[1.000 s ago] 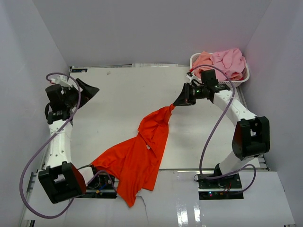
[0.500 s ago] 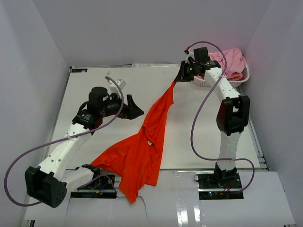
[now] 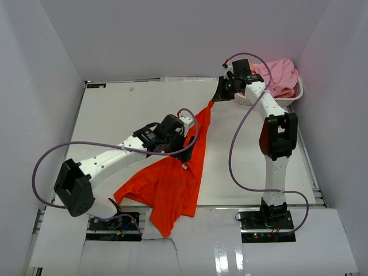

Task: Fold and stack the t-shirts
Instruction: Flatten out the tshirt

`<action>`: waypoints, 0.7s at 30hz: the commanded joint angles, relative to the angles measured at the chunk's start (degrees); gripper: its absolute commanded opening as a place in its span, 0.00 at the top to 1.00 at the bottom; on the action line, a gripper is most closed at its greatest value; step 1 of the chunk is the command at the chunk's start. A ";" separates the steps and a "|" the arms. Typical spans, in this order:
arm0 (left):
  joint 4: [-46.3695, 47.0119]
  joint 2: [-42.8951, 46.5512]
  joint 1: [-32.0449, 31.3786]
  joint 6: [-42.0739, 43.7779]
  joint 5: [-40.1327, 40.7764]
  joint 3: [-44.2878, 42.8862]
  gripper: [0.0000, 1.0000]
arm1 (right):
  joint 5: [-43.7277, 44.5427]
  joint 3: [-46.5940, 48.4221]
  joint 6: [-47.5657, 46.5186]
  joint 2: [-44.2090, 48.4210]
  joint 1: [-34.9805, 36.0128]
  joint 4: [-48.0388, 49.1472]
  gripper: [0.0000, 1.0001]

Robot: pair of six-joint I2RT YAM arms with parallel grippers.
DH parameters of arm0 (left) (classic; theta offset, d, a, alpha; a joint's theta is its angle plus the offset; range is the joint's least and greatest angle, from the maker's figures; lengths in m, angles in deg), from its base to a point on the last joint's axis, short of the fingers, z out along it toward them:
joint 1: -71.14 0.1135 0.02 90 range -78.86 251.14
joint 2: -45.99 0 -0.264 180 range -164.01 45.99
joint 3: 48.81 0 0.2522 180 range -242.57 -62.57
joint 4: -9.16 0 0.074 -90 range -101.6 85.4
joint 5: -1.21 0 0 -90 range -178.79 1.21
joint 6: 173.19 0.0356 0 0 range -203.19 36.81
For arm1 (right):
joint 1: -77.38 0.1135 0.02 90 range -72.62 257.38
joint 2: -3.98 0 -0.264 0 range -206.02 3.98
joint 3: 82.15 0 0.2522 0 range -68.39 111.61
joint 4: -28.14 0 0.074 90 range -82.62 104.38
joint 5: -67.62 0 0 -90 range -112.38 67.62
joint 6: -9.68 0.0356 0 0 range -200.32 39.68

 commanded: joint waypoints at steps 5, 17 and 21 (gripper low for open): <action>0.31 -6.61 6.66 -1.72 6.06 -3.57 0.02 | 0.31 -4.67 -2.29 10.09 0.15 2.46 0.92; 5.06 -14.09 10.64 -0.75 -2.82 -5.94 0.13 | -0.48 -7.05 -2.90 12.12 0.06 2.98 0.92; 5.68 -14.44 10.64 -0.58 -4.59 -6.29 0.22 | 0.22 -7.31 -3.16 12.12 0.15 2.90 0.92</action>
